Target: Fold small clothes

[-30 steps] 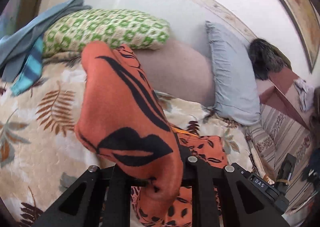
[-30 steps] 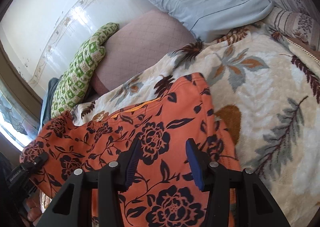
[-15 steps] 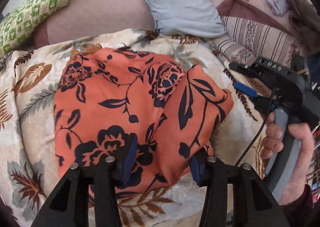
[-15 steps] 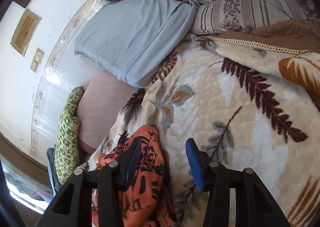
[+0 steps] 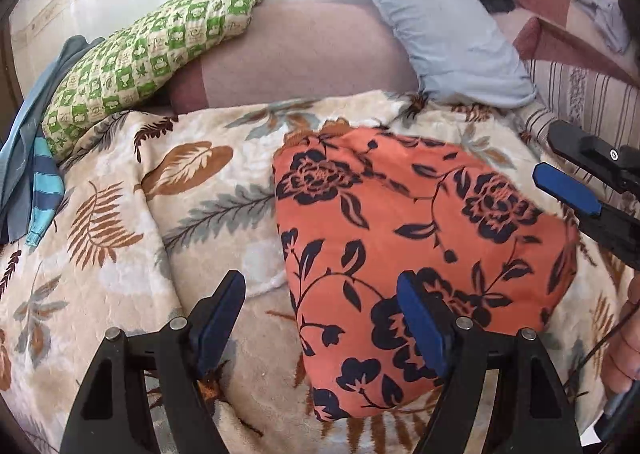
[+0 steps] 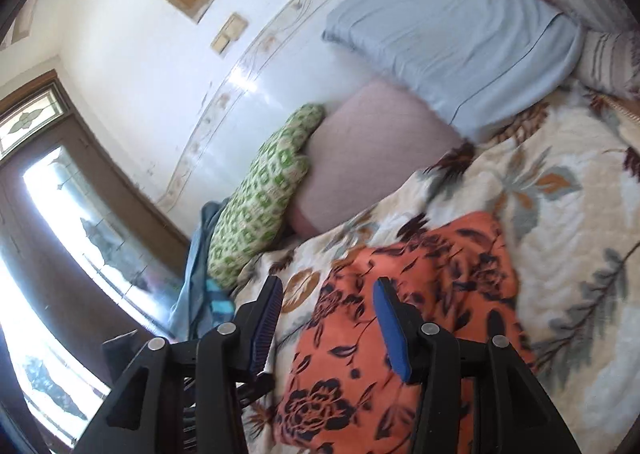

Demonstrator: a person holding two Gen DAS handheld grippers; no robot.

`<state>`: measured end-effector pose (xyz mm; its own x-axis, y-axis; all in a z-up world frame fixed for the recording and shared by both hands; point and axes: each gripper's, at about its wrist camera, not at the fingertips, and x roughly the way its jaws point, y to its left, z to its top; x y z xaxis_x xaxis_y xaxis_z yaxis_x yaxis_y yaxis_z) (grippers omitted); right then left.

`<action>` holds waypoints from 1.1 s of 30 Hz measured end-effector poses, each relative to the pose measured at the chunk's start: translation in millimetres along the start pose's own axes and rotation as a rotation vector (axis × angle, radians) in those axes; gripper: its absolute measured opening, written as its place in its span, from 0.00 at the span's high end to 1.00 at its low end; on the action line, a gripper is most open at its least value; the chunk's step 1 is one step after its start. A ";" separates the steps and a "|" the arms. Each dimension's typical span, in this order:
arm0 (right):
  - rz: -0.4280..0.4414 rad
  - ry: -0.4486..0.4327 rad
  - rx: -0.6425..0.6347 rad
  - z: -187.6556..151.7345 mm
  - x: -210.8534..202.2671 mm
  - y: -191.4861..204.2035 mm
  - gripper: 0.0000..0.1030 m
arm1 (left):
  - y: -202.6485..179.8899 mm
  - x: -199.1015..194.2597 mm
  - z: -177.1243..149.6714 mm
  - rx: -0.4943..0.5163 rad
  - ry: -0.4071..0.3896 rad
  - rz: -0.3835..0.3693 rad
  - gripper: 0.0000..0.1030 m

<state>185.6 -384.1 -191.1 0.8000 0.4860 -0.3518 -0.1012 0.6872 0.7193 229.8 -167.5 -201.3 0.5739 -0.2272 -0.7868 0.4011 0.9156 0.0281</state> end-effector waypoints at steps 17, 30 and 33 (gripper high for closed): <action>-0.158 0.107 0.268 -6.3 22.0 -66.3 0.87 | -7.1 51.9 81.2 0.071 0.028 0.105 0.18; -0.235 0.200 0.284 -3.0 38.1 -81.0 0.85 | -10.9 120.4 98.6 0.077 0.162 0.176 0.13; -0.234 0.180 0.250 -2.3 34.6 -70.9 0.84 | -12.4 85.4 86.4 0.089 0.094 0.186 0.13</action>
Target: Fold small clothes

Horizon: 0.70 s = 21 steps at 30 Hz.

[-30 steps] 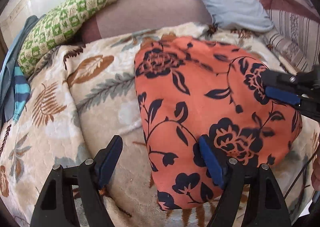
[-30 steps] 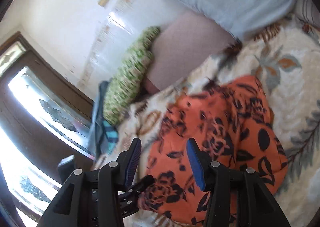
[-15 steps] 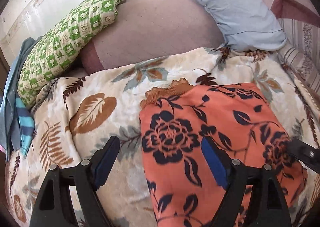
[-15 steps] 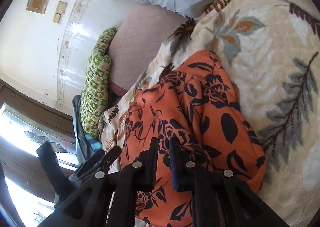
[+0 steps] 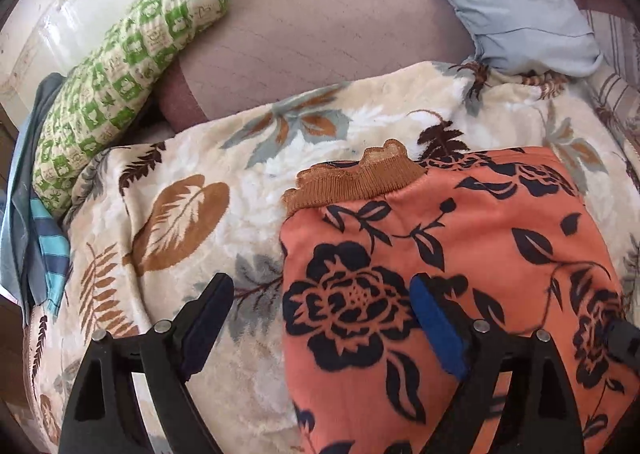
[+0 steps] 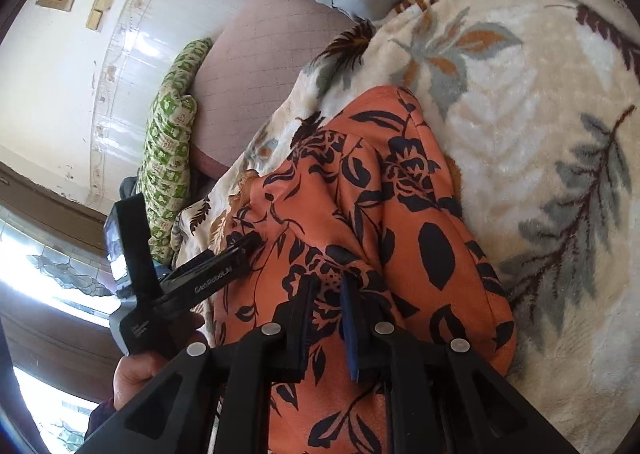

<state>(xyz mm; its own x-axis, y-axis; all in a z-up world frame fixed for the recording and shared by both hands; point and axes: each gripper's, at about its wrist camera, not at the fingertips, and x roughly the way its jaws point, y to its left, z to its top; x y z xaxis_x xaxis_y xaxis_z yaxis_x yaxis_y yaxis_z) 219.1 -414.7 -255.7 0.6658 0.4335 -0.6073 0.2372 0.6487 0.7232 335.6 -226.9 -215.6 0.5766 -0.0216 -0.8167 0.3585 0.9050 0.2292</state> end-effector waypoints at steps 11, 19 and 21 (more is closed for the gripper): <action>0.013 -0.075 -0.193 -27.8 -28.4 43.1 0.84 | 4.2 -81.0 -68.0 0.033 -0.124 0.035 0.13; -0.084 0.087 -0.150 -42.1 3.4 19.5 0.84 | -1.1 -76.2 -85.4 0.041 -0.114 0.076 0.13; -0.043 0.100 -0.107 -39.3 4.6 10.6 0.84 | -2.5 -68.4 -86.9 0.041 -0.097 0.083 0.13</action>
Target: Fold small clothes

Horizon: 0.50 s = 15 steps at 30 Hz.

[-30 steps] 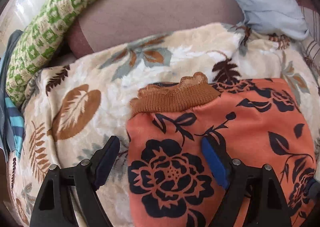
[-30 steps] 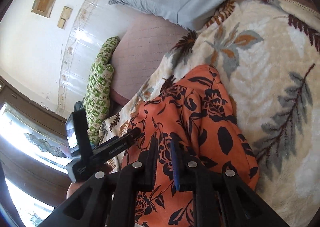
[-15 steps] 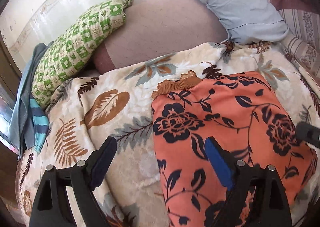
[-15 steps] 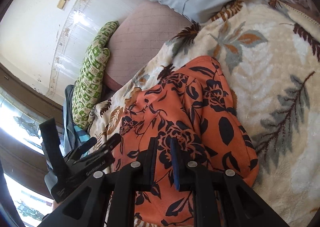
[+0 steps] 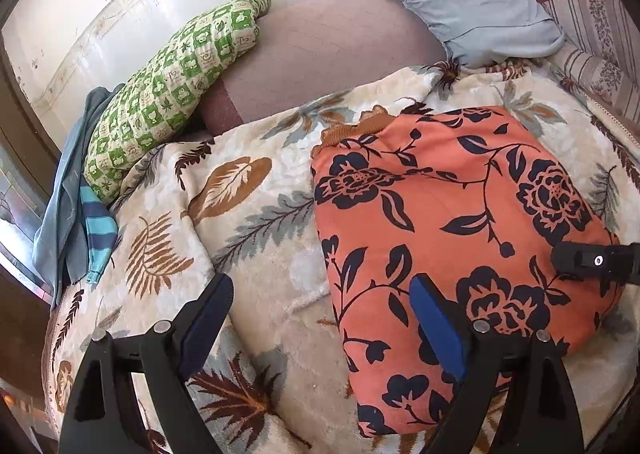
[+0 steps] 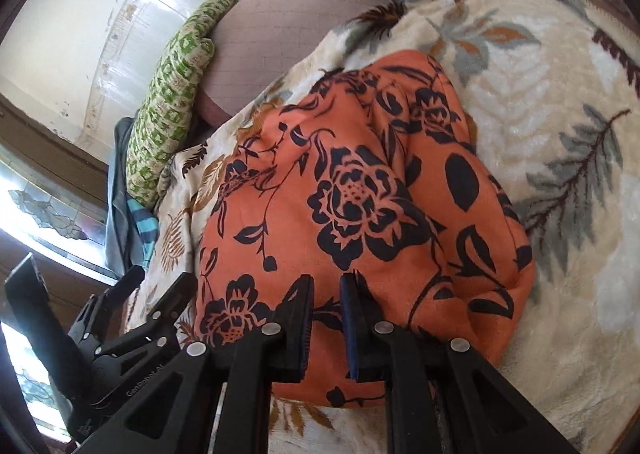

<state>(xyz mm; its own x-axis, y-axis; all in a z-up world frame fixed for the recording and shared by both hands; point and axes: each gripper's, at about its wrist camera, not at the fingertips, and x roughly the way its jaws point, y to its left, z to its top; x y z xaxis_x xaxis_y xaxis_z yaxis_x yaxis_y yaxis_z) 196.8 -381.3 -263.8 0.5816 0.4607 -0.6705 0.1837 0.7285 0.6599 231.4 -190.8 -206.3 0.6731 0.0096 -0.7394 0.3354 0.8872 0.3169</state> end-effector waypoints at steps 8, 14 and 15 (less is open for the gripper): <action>0.018 0.033 0.003 7.5 6.4 -5.1 0.85 | -4.2 13.9 -2.4 0.009 -0.008 0.011 0.13; -0.002 0.036 -0.017 11.4 11.5 -0.2 0.85 | -2.0 20.1 -4.8 -0.008 -0.011 -0.013 0.12; -0.004 0.035 -0.019 11.3 11.6 -0.1 0.85 | -2.1 20.6 -5.2 -0.007 -0.013 -0.015 0.12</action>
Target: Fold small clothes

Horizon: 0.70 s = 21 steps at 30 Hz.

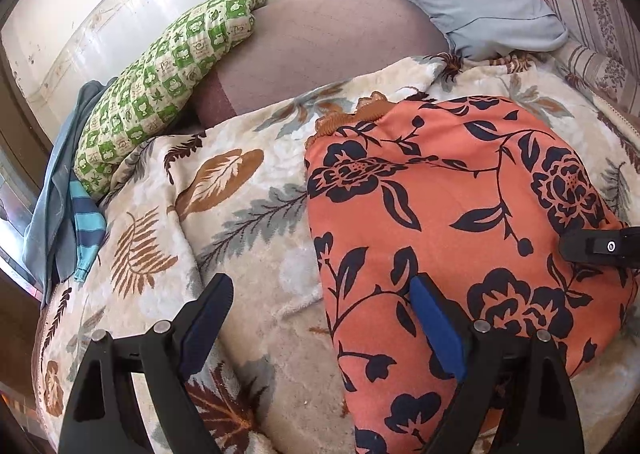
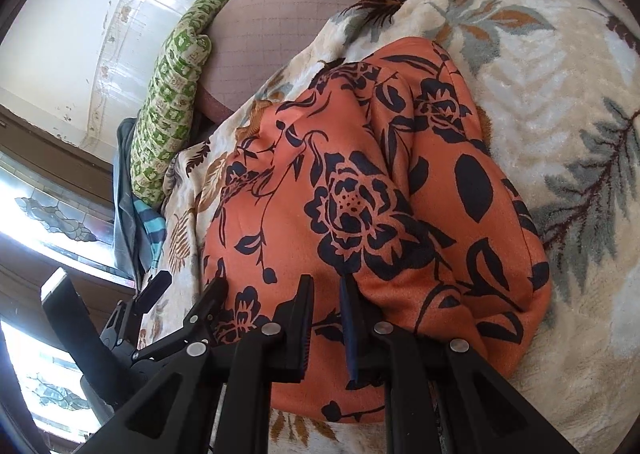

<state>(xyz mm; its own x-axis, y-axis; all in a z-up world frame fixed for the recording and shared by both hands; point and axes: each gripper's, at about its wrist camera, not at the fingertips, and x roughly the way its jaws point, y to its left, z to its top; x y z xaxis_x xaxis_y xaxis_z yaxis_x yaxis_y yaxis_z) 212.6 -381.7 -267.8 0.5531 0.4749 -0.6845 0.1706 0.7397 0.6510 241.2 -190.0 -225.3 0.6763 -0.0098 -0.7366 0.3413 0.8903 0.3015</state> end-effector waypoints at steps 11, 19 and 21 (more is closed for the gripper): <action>-0.054 -0.020 -0.037 1.7 10.4 13.0 0.84 | 3.8 11.3 -1.8 -0.016 0.013 -0.025 0.07; -0.050 -0.032 -0.034 6.9 13.6 19.1 0.85 | 5.6 13.5 -0.8 -0.027 0.021 -0.035 0.06; -0.024 -0.059 -0.037 7.9 8.7 21.4 0.84 | 5.6 13.3 -0.7 -0.028 0.021 -0.034 0.06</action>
<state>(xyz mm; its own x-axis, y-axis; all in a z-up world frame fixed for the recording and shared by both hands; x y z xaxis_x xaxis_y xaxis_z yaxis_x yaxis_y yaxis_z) 227.5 -365.6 -257.2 0.5961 0.4289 -0.6788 0.1549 0.7681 0.6213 251.6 -184.8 -233.8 0.6505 -0.0312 -0.7588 0.3453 0.9021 0.2590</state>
